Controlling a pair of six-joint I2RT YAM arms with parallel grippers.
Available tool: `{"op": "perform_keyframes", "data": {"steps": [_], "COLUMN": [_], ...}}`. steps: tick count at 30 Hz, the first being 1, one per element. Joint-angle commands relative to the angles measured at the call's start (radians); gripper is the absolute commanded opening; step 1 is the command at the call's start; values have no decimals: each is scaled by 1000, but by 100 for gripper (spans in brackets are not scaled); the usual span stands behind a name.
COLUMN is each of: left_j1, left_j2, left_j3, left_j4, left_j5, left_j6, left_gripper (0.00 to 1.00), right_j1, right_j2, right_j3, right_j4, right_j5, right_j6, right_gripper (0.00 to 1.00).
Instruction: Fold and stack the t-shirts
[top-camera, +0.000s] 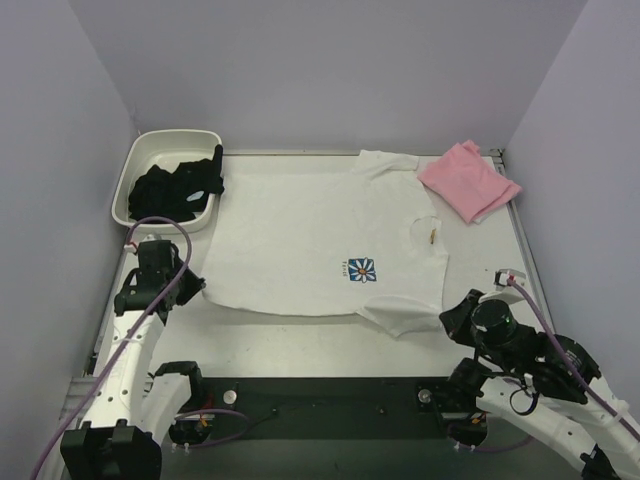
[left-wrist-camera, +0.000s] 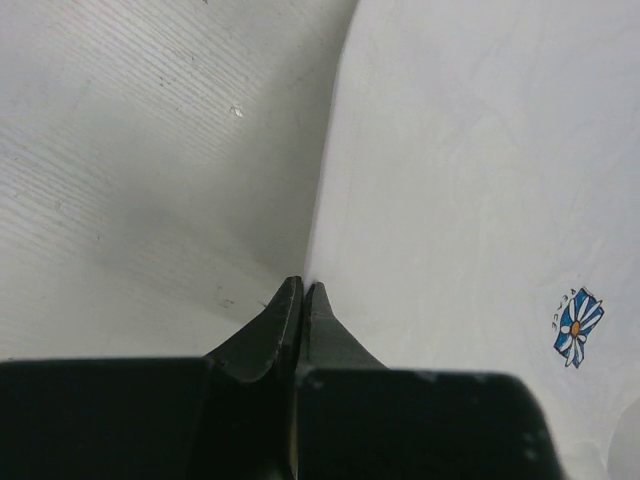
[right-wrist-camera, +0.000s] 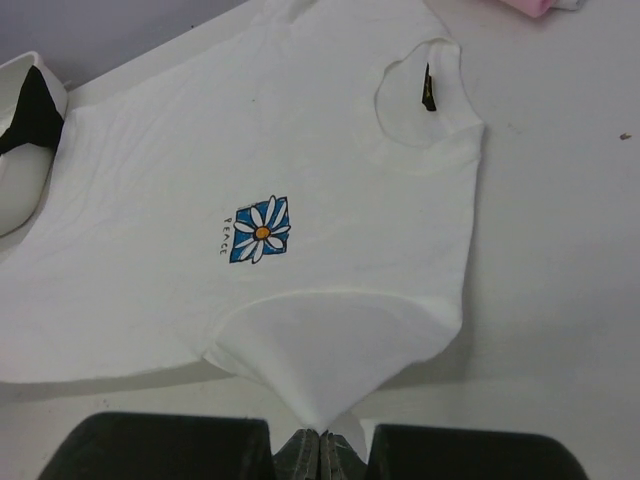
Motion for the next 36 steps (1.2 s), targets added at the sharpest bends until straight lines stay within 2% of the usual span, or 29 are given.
{"op": "perform_keyframes", "data": {"steps": [1, 7, 13, 23, 26, 30, 36], "left_j1": [10, 10, 10, 10, 10, 8, 10], "left_j2": [-69, -111, -38, 139, 217, 312, 440], "left_j3": [47, 44, 64, 162, 208, 258, 291], "left_j4": [-62, -86, -46, 43, 69, 95, 134], "left_j5": [8, 17, 48, 33, 30, 36, 36], "left_j6": [18, 15, 15, 15, 9, 6, 7], "left_gripper": [0, 0, 0, 0, 0, 0, 0], "right_j1": [5, 5, 5, -2, -57, -285, -452], "right_j2": [-26, -39, -6, 235, 309, 401, 531], "right_j3": [65, 102, 126, 229, 249, 261, 310], "right_j4": [-117, -137, -87, 103, 174, 277, 356], "right_j5": [83, 92, 155, 249, 214, -18, -164], "right_j6": [-13, -12, -36, -162, -208, -279, -305], "right_gripper": [0, 0, 0, 0, 0, 0, 0]}}
